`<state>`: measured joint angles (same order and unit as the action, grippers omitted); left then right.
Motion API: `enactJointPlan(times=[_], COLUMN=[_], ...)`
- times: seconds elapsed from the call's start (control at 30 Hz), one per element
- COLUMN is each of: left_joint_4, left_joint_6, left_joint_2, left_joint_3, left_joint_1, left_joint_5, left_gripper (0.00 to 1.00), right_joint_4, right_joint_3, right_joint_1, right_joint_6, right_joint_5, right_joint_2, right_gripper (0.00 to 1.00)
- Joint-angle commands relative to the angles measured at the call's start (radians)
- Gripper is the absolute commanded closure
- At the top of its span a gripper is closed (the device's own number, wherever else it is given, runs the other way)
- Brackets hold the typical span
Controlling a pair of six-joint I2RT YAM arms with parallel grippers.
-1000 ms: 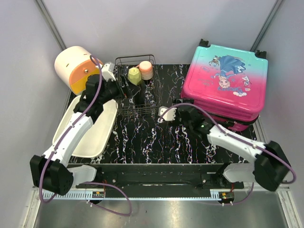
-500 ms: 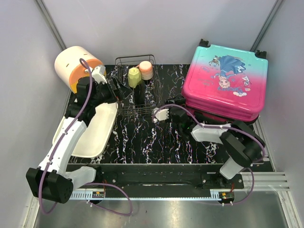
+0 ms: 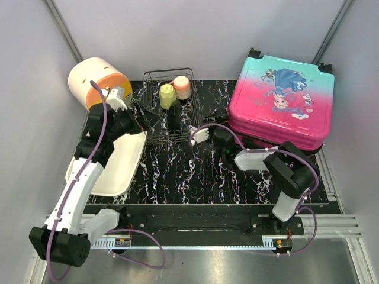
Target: Open, take out, and arrange the luggage
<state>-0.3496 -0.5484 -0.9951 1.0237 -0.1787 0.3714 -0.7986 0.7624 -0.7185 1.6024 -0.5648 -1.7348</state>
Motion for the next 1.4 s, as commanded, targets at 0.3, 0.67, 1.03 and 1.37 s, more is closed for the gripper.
enactJointPlan(times=[0.3, 0.67, 1.03, 1.37], left_joint_4=[0.011, 0.095, 0.138, 0.818], left_joint_6=[0.007, 0.082, 0.541, 0.407], left_joint_2=[0.023, -0.01, -0.06, -0.457], left_joint_3=[0.007, -0.008, -0.033, -0.082], left_joint_1=[0.021, 0.021, -0.333, -0.766], left_joint_5=[0.026, 0.101, 0.017, -0.17], left_gripper=[0.01, 0.01, 0.01, 0.1], right_joint_4=[-0.045, 0.154, 1.261, 1.901], right_joint_3=[0.343, 0.339, 0.476, 0.459], right_joint_1=[0.116, 0.137, 0.191, 0.356], right_joint_6=[0.179, 0.035, -0.852, -1.322], right_joint_5=[0.077, 0.097, 0.374, 0.424], right_joint_2=[0.037, 0.147, 0.665, 1.008], right_gripper=[0.0, 0.0, 0.0, 0.0])
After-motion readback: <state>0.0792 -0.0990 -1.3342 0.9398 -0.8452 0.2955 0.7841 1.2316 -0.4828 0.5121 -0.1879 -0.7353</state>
